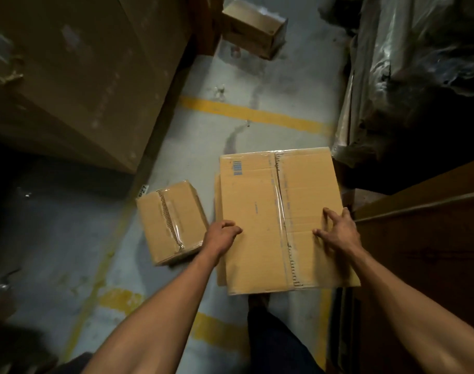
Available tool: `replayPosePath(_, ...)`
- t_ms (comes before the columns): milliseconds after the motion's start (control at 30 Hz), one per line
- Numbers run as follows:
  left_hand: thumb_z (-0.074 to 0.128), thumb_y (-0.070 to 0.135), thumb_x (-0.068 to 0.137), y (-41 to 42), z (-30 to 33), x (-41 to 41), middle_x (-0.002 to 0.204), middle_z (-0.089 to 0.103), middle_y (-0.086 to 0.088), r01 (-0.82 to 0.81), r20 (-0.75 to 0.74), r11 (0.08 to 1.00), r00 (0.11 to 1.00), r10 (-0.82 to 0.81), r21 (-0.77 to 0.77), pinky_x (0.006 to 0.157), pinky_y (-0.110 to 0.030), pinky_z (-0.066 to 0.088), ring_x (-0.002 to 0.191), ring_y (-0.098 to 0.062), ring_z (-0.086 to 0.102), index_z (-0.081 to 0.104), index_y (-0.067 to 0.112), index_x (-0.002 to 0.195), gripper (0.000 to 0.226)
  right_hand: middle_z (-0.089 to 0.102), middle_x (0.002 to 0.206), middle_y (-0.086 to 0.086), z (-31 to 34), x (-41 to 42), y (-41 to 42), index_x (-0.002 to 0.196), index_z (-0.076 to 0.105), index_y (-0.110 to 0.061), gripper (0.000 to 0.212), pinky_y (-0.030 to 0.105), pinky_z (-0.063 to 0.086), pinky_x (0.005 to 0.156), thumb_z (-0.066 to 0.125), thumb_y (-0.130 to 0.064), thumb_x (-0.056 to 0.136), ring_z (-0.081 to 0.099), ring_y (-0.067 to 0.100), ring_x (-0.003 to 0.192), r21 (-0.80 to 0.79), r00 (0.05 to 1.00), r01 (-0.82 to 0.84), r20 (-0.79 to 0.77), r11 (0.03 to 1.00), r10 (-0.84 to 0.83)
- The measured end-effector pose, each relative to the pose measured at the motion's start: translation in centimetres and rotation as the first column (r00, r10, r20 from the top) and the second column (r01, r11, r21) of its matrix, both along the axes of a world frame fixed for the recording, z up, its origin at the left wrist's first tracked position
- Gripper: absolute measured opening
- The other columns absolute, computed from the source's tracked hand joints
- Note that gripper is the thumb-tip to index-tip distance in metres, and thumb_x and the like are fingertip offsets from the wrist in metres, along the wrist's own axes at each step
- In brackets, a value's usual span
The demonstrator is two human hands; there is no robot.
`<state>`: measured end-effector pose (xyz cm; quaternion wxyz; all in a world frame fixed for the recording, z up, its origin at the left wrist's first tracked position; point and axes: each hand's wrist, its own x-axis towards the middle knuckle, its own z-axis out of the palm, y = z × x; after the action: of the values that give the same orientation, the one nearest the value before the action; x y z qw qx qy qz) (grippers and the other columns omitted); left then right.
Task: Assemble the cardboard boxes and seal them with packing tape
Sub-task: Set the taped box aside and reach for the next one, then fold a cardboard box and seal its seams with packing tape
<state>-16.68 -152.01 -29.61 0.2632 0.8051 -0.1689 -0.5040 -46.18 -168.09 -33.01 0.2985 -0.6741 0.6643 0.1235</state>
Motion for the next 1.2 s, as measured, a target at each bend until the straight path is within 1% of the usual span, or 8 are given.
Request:
replayPosePath(100, 0.081, 0.038, 0.075, 4.1, 0.8, 1.2, 0.098, 0.077, 0.002, -0.063, 0.0, 0.998, 0.998, 0.063, -0.014, 0.091, -0.039, 0.058, 0.09, -0.017, 0.069, 0.078, 0.025, 0.1, 0.028, 0.019, 0.167, 0.018, 1.8, 1.0, 2.1, 0.155, 0.041, -0.031, 0.072, 0.06, 0.034, 0.115, 0.072, -0.044, 0.092, 0.031, 0.042, 0.148, -0.086, 1.0, -0.013, 0.013, 0.996, 0.015)
replayPosePath(200, 0.077, 0.026, 0.089, 8.7, 3.6, 2.3, 0.082, 0.073, 0.007, -0.123, 0.011, 0.99, 0.992, 0.124, -0.07, 0.076, -0.031, 0.052, 0.082, -0.014, 0.066, 0.076, 0.027, 0.089, 0.001, 0.033, 0.161, 0.016, 4.3, 3.3, 5.5, 0.147, 0.053, -0.027, 0.06, 0.06, 0.037, 0.114, 0.072, -0.038, 0.092, 0.035, 0.041, 0.144, -0.19, 0.995, -0.035, 0.085, 0.981, 0.052)
replayPosePath(300, 0.074, 0.024, 0.092, 14.7, 6.1, 3.8, 0.083, 0.074, 0.006, -0.184, 0.03, 0.975, 0.981, 0.189, -0.121, 0.067, -0.024, 0.049, 0.082, -0.016, 0.071, 0.075, 0.024, 0.087, 0.006, 0.049, 0.148, 0.012, 6.7, 6.9, 11.0, 0.135, 0.064, -0.026, 0.047, 0.055, 0.043, 0.106, 0.075, -0.031, 0.089, 0.046, 0.038, 0.133, -0.273, 0.962, -0.149, 0.182, 0.95, 0.203)
replayPosePath(467, 0.076, 0.027, 0.092, 28.8, 10.2, 5.6, 0.094, 0.078, 0.002, -0.254, 0.059, 0.933, 0.959, 0.278, -0.255, 0.067, -0.023, 0.05, 0.089, -0.019, 0.075, 0.076, 0.023, 0.094, 0.005, 0.073, 0.115, -0.002, 10.5, 14.0, 24.9, 0.116, 0.075, -0.026, 0.03, 0.04, 0.056, 0.088, 0.079, -0.02, 0.087, 0.069, 0.02, 0.093, -0.25, 0.795, -0.393, 0.392, 0.885, 0.464)
replayPosePath(600, 0.075, 0.027, 0.093, 44.4, 13.7, 6.4, 0.09, 0.078, 0.004, -0.356, 0.083, 0.861, 0.908, 0.41, -0.364, 0.065, -0.021, 0.048, 0.085, -0.016, 0.077, 0.077, 0.024, 0.099, 0.007, 0.077, 0.097, -0.011, 13.9, 20.5, 39.1, 0.102, 0.077, -0.033, 0.026, 0.029, 0.056, 0.088, 0.077, -0.013, 0.086, 0.073, 0.009, 0.094, -0.221, 0.656, -0.547, 0.487, 0.808, 0.577)
replayPosePath(767, 0.075, 0.018, 0.094, 64.6, 16.8, 8.4, 0.083, 0.076, 0.001, -0.6, 0.159, 0.685, 0.693, 0.703, -0.413, 0.057, -0.017, 0.047, 0.076, -0.018, 0.075, 0.078, 0.015, 0.102, 0.009, 0.076, 0.084, -0.015, 18.3, 30.3, 56.6, 0.097, 0.075, -0.035, 0.02, 0.005, 0.045, 0.069, 0.077, -0.016, 0.089, 0.069, -0.009, 0.08, -0.292, 0.389, -0.726, 0.573, 0.622, 0.722)
replayPosePath(1033, 0.071, 0.017, 0.097, 87.3, 24.9, 11.1, 0.095, 0.079, 0.001, -0.792, 0.252, 0.372, 0.28, 0.926, -0.484, 0.056, -0.015, 0.048, 0.077, -0.015, 0.075, 0.078, 0.019, 0.098, 0.007, 0.078, 0.093, -0.016, 24.6, 44.3, 79.9, 0.103, 0.079, -0.031, 0.014, 0.013, 0.047, 0.07, 0.074, -0.033, 0.091, 0.07, -0.002, 0.087, -0.413, -0.092, -0.888, 0.588, 0.201, 0.804)
replayPosePath(1200, 0.072, 0.022, 0.096, 98.1, 28.9, 11.4, 0.095, 0.079, 0.006, -0.84, 0.253, 0.201, 0.079, 0.964, -0.503, 0.071, -0.031, 0.058, 0.08, -0.012, 0.077, 0.078, 0.022, 0.101, 0.007, 0.077, 0.095, -0.015, 28.3, 49.6, 92.4, 0.106, 0.078, -0.034, 0.02, 0.026, 0.056, 0.081, 0.07, -0.043, 0.09, 0.071, 0.002, 0.091, -0.457, -0.284, -0.89, 0.572, 0.011, 0.77)
